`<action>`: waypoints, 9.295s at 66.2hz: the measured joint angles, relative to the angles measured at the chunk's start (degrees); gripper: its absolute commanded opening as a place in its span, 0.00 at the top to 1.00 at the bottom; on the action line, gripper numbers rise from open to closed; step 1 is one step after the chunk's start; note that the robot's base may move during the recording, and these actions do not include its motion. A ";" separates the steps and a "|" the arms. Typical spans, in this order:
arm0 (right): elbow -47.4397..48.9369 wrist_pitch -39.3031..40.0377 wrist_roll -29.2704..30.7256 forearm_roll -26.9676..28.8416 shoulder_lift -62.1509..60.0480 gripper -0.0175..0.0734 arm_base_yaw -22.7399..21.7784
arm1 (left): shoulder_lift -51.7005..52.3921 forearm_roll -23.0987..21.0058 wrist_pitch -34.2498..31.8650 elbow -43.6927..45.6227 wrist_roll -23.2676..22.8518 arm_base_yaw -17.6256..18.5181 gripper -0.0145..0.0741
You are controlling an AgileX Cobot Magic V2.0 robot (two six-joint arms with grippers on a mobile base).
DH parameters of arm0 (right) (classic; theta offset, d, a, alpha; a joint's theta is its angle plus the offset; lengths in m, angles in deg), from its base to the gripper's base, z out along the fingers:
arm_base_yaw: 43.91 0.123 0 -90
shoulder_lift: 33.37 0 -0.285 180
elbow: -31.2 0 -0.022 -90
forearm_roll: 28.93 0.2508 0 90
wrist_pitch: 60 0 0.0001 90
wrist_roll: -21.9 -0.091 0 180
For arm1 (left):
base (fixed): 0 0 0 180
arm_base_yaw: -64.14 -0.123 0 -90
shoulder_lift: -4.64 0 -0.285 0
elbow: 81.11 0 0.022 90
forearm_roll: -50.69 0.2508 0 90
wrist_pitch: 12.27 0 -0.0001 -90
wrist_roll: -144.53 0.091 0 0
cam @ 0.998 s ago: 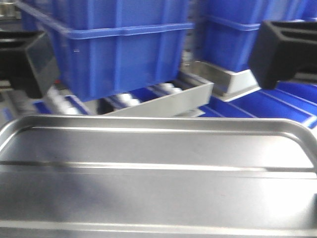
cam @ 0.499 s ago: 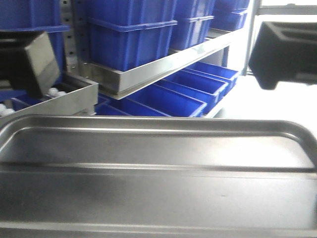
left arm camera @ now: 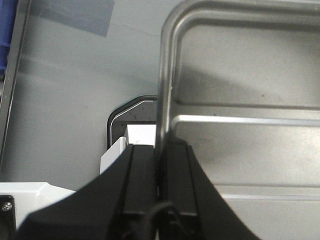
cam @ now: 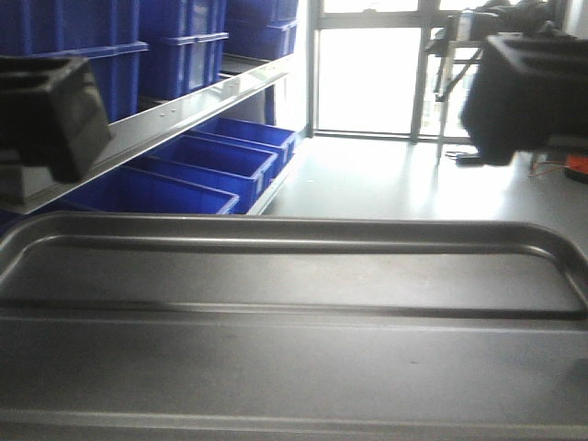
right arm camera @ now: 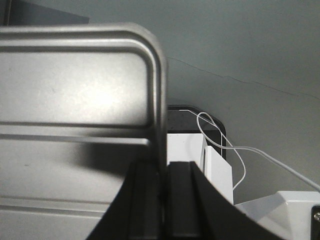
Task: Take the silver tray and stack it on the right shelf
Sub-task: 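Hold the tray level in both grippers while the base drives to another shelf, then lower the held tray onto the silver tray on the shelf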
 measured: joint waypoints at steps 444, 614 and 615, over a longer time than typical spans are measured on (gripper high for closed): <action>0.00 -2.46 0.00 0.10 -0.13 0.73 0.24 | 0.00 -0.63 -0.80 0.00 -0.04 0.09 0.95; 12.52 21.21 19.36 -5.65 21.27 0.73 -23.42 | -4.88 -6.54 -20.83 0.00 36.43 -35.97 0.95; 13.05 21.32 19.90 -5.65 22.04 0.73 -23.80 | -5.29 -7.05 -21.51 0.00 37.09 -36.46 0.95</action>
